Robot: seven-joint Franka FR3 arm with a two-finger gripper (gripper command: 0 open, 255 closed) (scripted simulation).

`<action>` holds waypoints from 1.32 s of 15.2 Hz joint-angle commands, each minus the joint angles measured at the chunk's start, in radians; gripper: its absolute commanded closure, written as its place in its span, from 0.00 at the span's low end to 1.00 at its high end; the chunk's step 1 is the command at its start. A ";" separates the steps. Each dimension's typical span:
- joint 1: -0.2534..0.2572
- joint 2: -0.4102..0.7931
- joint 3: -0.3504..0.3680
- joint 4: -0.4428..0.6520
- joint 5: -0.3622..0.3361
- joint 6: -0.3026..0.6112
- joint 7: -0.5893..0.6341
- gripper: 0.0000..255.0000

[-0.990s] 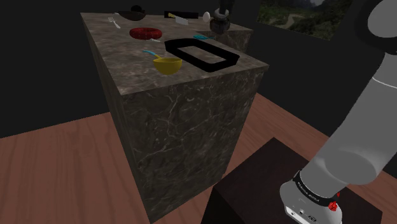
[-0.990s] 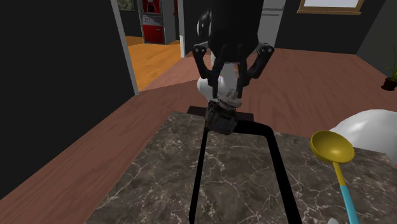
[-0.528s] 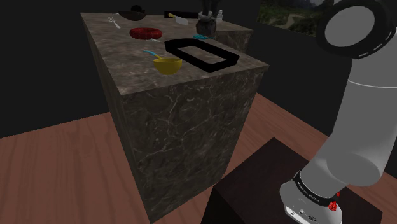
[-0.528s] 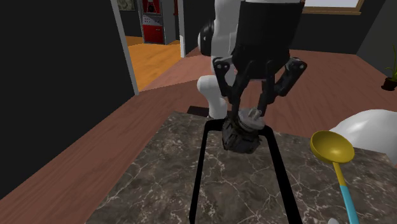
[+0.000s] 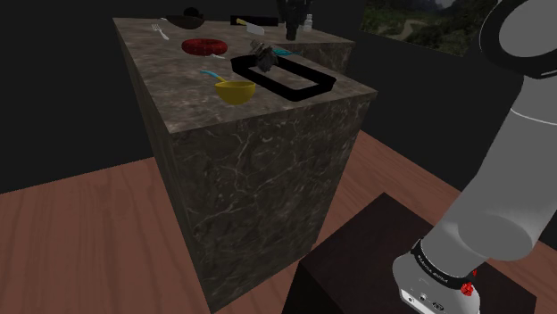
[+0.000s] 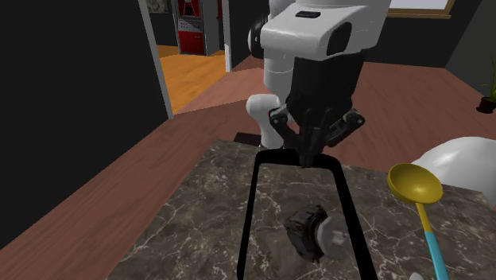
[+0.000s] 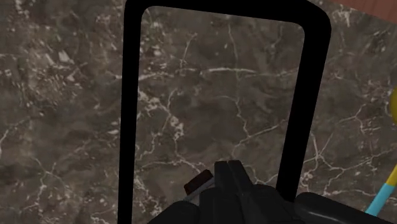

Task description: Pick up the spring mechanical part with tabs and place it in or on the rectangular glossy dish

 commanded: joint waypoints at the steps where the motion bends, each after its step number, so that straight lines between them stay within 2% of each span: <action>1: 0.000 0.000 0.000 0.000 0.000 0.000 0.000 1.00; 2: 0.000 0.000 0.000 0.000 0.000 0.000 0.000 0.00; 4: -0.066 -0.132 -0.013 -0.267 0.137 0.292 -0.220 0.00; 6: -0.102 -0.189 -0.037 -0.431 0.312 0.514 -0.477 0.00; 7: -0.113 -0.196 -0.050 -0.484 0.415 0.597 -0.619 0.00; 15: -0.096 -0.169 -0.036 -0.545 0.425 0.692 -0.634 0.00; 20: -0.096 -0.169 -0.036 -0.545 0.425 0.692 -0.634 0.00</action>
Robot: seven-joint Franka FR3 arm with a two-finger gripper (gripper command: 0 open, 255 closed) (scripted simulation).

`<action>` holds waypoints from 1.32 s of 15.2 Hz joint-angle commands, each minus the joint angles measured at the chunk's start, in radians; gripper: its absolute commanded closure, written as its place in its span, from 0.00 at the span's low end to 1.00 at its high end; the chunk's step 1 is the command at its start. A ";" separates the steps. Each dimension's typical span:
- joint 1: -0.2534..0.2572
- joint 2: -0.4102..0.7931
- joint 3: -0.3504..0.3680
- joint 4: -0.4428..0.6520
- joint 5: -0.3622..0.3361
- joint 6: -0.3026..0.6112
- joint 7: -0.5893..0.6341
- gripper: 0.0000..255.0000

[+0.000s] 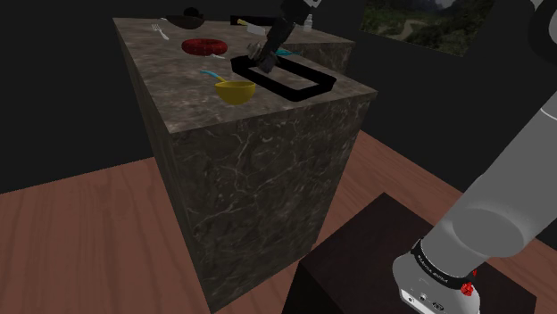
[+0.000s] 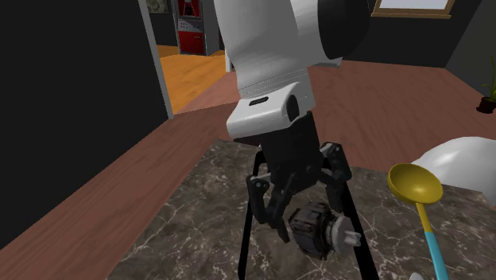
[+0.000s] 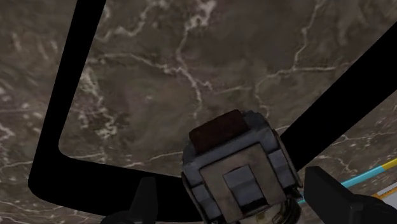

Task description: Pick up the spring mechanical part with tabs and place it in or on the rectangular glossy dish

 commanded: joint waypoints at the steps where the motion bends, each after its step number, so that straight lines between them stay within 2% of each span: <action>1: 0.000 0.000 0.000 0.000 0.000 0.001 0.000 0.00; 3: 0.000 0.000 0.000 0.000 0.000 0.000 0.000 0.00; 4: 0.000 0.000 0.000 0.000 0.000 0.000 0.000 1.00; 13: 0.000 0.000 0.000 0.000 0.000 0.001 0.000 1.00; 20: -0.002 0.016 -0.003 0.111 -0.015 -0.089 0.035 1.00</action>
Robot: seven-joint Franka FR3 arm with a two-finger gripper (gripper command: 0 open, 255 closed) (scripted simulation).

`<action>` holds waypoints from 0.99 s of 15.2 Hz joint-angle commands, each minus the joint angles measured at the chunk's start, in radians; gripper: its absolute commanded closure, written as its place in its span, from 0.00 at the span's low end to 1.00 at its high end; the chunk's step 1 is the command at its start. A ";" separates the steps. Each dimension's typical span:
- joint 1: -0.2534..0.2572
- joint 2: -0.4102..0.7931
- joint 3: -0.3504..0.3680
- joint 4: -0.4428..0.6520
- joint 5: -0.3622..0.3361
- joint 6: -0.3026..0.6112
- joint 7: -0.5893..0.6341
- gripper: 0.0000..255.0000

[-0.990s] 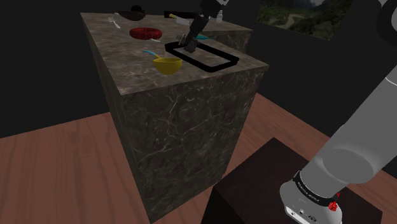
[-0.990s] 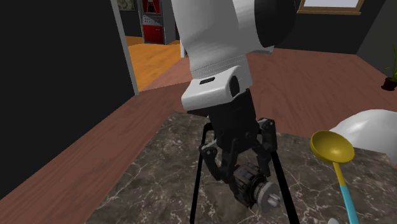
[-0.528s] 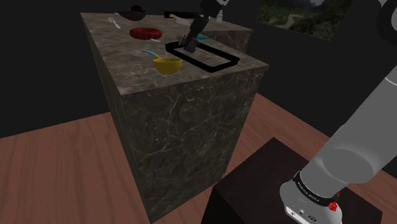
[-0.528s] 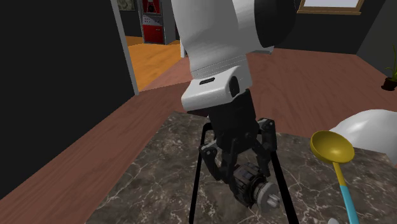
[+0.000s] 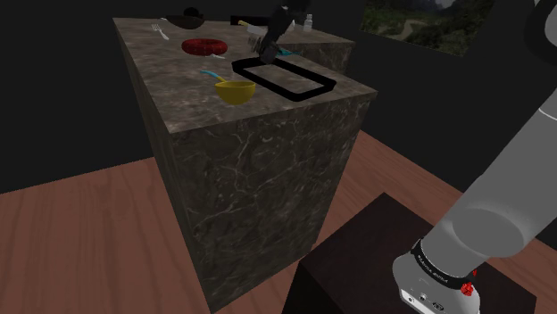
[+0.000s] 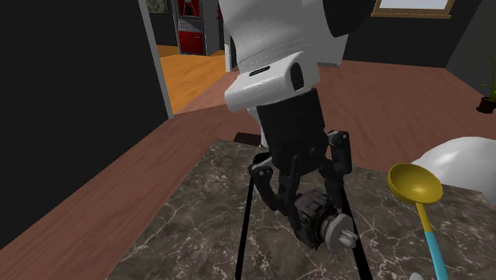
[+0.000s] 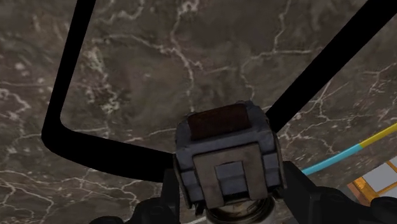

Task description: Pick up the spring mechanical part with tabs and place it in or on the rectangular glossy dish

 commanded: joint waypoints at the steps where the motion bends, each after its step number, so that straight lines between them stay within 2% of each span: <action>1: 0.000 0.010 0.000 0.041 -0.005 -0.029 0.012 1.00; 11: -0.003 0.056 -0.003 0.225 -0.020 -0.159 0.060 1.00; 15: -0.022 -0.105 -0.021 0.055 0.000 -0.164 0.023 1.00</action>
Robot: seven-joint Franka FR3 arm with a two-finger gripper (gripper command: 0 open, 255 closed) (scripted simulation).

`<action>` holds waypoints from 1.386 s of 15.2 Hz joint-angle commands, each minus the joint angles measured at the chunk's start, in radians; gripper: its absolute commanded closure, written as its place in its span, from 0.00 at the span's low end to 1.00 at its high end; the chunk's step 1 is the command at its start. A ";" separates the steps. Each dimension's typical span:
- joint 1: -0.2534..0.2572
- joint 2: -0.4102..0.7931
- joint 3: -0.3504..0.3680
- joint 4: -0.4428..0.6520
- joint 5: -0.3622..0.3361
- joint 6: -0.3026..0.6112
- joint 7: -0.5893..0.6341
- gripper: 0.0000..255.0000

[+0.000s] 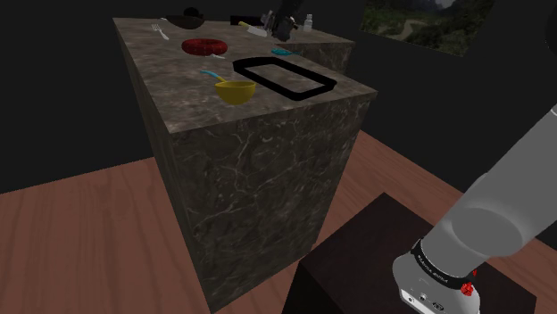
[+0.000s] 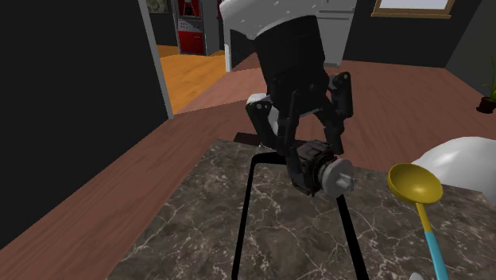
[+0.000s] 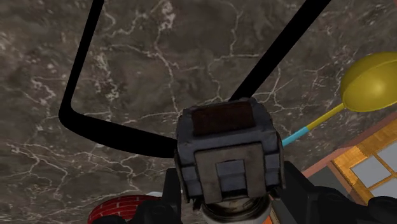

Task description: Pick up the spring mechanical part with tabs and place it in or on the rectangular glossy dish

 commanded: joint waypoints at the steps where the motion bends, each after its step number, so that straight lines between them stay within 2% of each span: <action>1: -0.011 -0.084 -0.012 -0.083 0.010 -0.010 -0.021 1.00; 16: -0.005 -0.141 -0.005 -0.349 0.035 0.188 -0.097 1.00; 21: -0.005 -0.141 -0.005 -0.349 0.035 0.188 -0.097 1.00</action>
